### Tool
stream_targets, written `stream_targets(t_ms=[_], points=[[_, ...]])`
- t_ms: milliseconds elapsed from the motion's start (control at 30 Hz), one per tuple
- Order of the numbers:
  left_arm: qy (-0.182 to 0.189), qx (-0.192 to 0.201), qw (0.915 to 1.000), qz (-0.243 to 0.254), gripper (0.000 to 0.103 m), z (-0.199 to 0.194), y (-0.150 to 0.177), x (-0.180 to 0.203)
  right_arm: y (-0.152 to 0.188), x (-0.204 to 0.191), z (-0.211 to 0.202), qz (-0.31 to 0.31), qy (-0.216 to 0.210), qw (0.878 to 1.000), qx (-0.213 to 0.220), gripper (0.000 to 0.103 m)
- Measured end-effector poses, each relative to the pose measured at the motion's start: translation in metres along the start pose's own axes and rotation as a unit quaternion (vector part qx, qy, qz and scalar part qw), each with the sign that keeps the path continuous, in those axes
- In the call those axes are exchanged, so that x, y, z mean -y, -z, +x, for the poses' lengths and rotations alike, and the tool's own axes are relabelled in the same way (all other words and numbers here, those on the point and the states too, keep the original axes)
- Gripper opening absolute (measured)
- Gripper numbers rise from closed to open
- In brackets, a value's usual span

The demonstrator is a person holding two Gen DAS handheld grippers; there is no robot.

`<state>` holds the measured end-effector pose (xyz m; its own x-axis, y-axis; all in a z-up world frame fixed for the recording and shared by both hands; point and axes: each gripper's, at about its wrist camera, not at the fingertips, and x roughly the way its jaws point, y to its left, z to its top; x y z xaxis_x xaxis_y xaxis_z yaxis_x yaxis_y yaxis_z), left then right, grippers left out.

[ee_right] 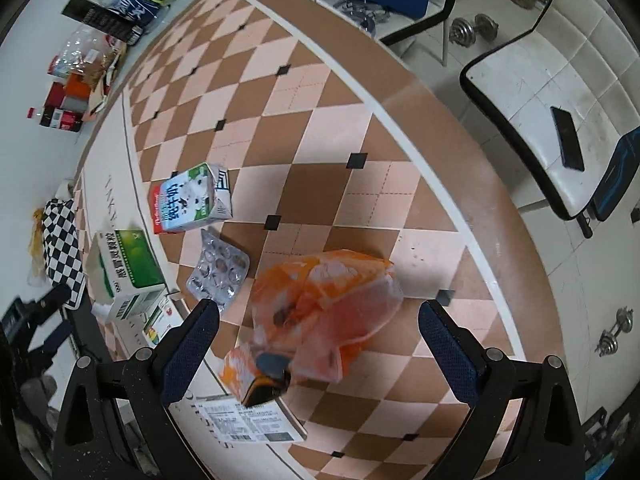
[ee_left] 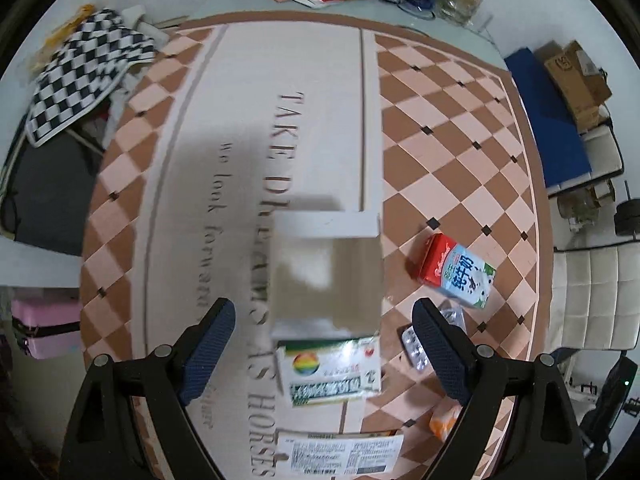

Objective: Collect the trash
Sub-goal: 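Grasp the white cardboard box with the left gripper while the right grasps the orange bag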

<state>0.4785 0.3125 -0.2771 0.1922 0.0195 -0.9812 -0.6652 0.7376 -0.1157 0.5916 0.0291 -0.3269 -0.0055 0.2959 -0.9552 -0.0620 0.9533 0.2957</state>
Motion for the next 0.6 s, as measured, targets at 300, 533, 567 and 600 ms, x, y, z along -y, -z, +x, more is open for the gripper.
stream_targets(t_ms=[300,533,567,600], points=[[-0.049,-0.060,0.9967,0.027,0.091,0.055,-0.020,0.010,-0.004,-0.004,0.026,0.007,0.005,1.000,-0.021,0.101],[-0.062,-0.071,0.9948,0.039,0.071,0.076,-0.018,0.012,-0.004,-0.002,0.042,0.016,0.013,0.999,-0.040,0.090],[-0.062,-0.065,0.9953,0.037,0.071,0.074,-0.017,0.012,-0.003,-0.002,0.042,0.014,0.016,0.999,-0.041,0.079],[-0.065,-0.055,0.9956,0.039,0.071,0.071,-0.016,0.013,-0.003,-0.001,0.042,0.013,0.018,0.999,-0.039,0.076]])
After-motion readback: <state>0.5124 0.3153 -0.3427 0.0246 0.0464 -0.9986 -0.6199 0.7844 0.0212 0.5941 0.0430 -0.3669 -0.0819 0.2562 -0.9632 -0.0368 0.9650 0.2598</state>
